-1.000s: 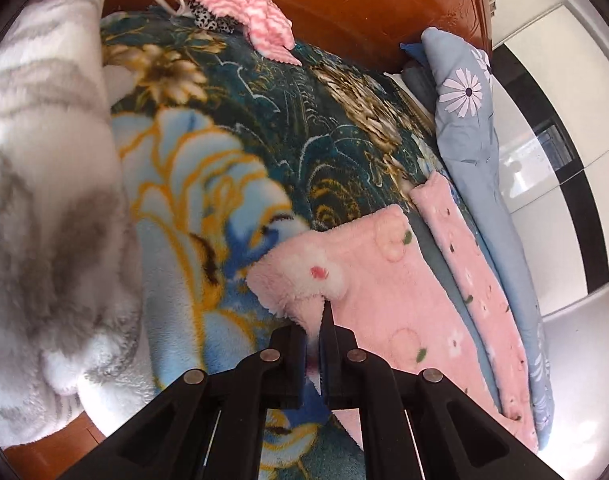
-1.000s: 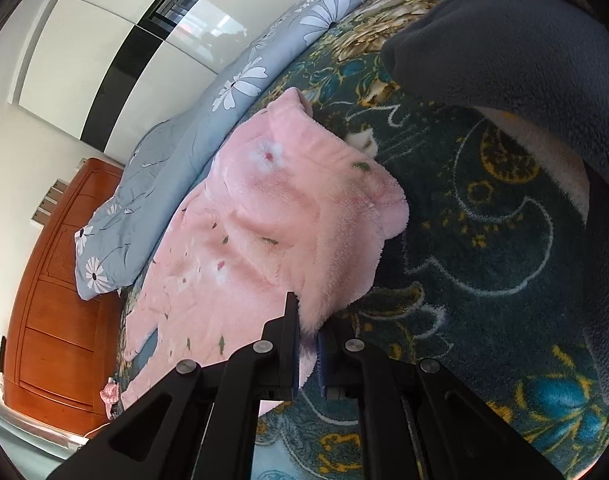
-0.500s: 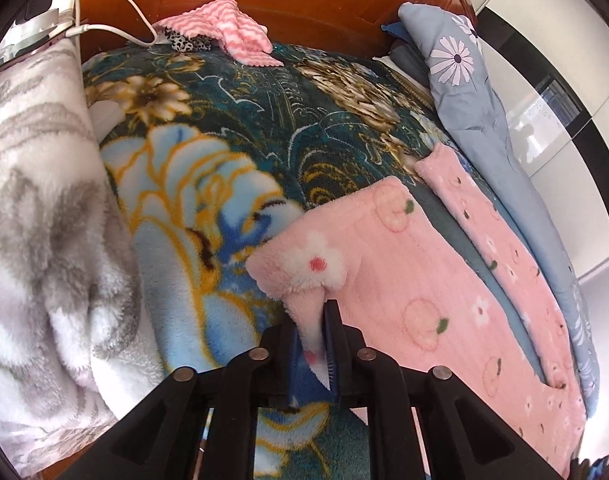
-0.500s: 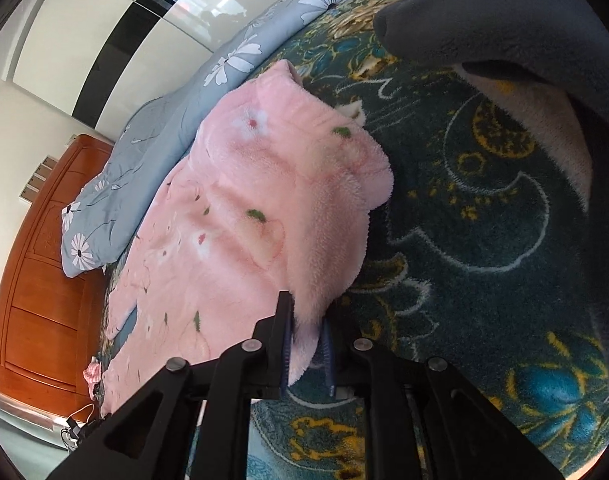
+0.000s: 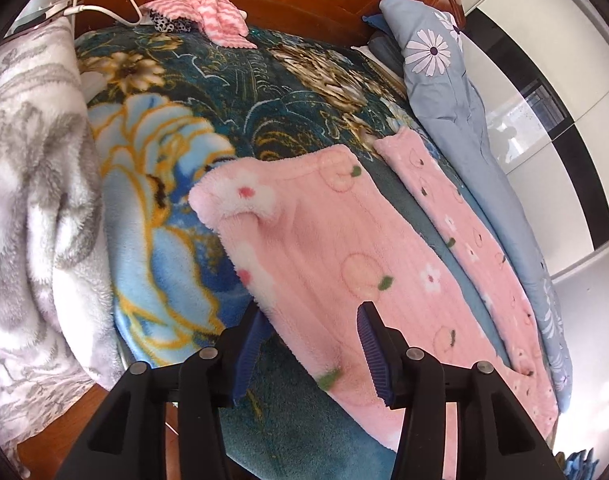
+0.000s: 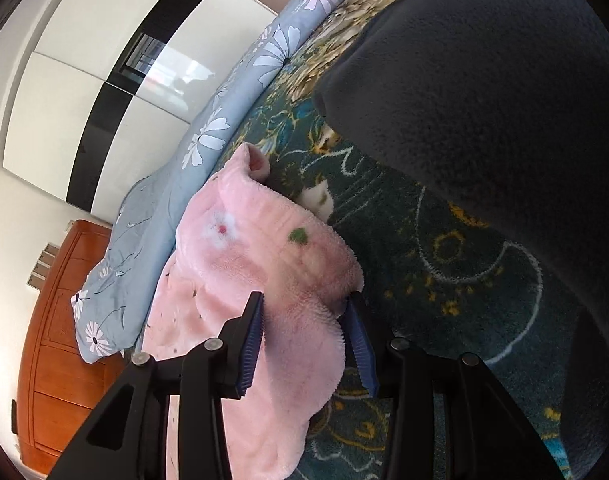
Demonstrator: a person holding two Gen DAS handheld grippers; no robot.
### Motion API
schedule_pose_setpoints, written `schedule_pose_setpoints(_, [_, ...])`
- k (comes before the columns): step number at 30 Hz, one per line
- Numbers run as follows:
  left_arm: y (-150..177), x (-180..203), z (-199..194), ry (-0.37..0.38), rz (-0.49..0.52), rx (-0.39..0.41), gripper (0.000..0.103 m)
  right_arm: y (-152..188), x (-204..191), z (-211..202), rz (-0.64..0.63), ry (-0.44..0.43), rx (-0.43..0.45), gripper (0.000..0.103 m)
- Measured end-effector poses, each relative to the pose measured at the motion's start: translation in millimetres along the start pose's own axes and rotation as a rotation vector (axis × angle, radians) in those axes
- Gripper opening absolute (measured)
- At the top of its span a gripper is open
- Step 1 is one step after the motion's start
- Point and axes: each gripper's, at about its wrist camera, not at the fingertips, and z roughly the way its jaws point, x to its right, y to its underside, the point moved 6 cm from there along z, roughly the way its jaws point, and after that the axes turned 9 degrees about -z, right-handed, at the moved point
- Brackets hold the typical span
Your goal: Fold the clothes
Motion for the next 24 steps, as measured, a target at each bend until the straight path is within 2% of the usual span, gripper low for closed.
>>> schedule_pose_setpoints(1, [0.5, -1.1, 0.5, 0.000, -0.006, -0.002, 0.052, -0.8, -0.9, -0.2, -0.003, 0.001, 0.001, 0.011])
schedule_pose_setpoints(5, [2.3, -3.1, 1.9, 0.002, -0.012, -0.007, 0.052, -9.6, -1.0, -26.5, -0.078, 0.066, 0.062, 0.009])
schedule_pose_setpoints(11, [0.9, -7.2, 7.1, 0.012, -0.038, -0.008, 0.053, -4.1, 2.9, -21.0, -0.105, 0.108, 0.015, 0.009])
schedule_pose_setpoints(18, [-0.8, -9.7, 6.6, 0.047, -0.061, -0.008, 0.054, 6.8, -6.6, -33.1, -0.132, 0.049, -0.003, 0.016])
schedule_pose_setpoints(21, [-1.4, -10.3, 6.6, 0.064, -0.071, 0.004, 0.054, 22.0, -10.2, -41.9, -0.158, 0.030, -0.021, 0.027])
schedule_pose_setpoints(24, [-2.1, -10.4, 7.0, 0.080, -0.080, 0.018, 0.054, 44.7, -9.5, -42.2, -0.148, -0.020, -0.069, 0.029])
